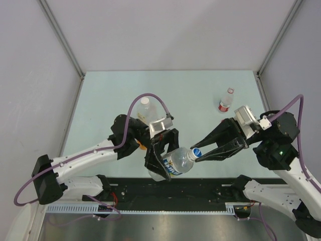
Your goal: Unscrew the bottle caps
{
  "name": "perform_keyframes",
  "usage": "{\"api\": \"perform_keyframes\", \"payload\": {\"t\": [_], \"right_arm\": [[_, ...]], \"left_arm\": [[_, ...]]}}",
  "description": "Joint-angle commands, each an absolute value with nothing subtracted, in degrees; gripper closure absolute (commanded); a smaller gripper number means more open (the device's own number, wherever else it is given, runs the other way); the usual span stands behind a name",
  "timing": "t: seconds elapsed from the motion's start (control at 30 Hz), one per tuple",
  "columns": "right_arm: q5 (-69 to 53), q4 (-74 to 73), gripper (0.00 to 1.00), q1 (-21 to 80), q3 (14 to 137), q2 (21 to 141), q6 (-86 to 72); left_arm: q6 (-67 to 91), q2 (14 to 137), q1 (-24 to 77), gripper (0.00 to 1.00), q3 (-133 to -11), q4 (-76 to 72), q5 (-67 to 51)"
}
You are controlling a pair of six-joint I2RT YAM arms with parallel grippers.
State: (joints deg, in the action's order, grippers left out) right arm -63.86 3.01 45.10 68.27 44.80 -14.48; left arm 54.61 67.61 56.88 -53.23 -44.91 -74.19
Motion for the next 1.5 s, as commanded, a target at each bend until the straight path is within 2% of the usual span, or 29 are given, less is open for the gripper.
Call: {"api": "perform_keyframes", "payload": {"t": [0.0, 0.13, 0.3, 0.47, 0.57, 0.7, 0.73, 0.77, 0.8, 0.9, 1.0, 1.17, 1.47], "right_arm": [[-74.97, 2.11, 1.00, 43.86, 68.12, 42.81, -18.45], [-76.28, 5.44, 1.00, 39.82, 68.12, 41.40, -22.23], [-77.34, 11.60, 1.00, 37.18, 68.12, 40.60, -28.20], [-74.19, 9.69, 1.00, 35.16, 68.64, 40.17, -27.61], [-61.93, -2.94, 1.00, 32.96, 70.92, 39.38, -19.28], [-28.49, -16.24, 1.00, 32.78, 71.89, 40.25, -10.39], [-23.87, -20.35, 1.00, 32.96, 71.81, 40.95, -8.89], [-18.95, -21.61, 1.00, 33.31, 71.46, 42.87, -8.18], [-7.06, -22.40, 1.00, 33.66, 70.85, 43.67, -8.70], [11.43, -22.42, 1.00, 34.19, 66.46, 45.26, -12.47], [22.45, -19.69, 1.00, 34.36, 60.85, 45.17, -16.24], [33.73, -16.70, 1.00, 34.80, 53.27, 47.72, -22.05], [33.05, -9.33, 1.00, 33.05, 44.65, 65.02, -30.93]], "left_arm": [[48.44, 64.25, 54.23, 1.00, -55.46, -48.71, -71.72], [40.88, 62.50, 52.74, 1.00, -55.46, -36.51, -71.19], [36.39, 61.52, 51.42, 1.00, -54.93, -31.82, -71.10], [32.97, 61.17, 50.19, 1.00, -54.49, -27.35, -70.05], [27.79, 60.04, 49.66, 1.00, -55.36, -19.89, -67.42], [20.23, 57.05, 49.57, 1.00, -56.69, -6.72, -59.26], [18.30, 56.34, 49.57, 1.00, -56.69, -5.20, -55.15], [17.50, 55.64, 49.48, 1.00, -56.69, -4.05, -52.93], [16.71, 54.33, 49.57, 1.00, -56.52, -1.95, -50.74], [14.95, 51.52, 49.57, 0.99, -55.81, 1.30, -42.30], [12.84, 48.88, 49.57, 0.98, -55.28, 4.20, -36.14], [9.67, 45.79, 49.66, 0.99, -54.67, 8.52, -29.01], [8.35, 43.95, 49.75, 1.00, -52.65, 10.98, -20.04]]}}
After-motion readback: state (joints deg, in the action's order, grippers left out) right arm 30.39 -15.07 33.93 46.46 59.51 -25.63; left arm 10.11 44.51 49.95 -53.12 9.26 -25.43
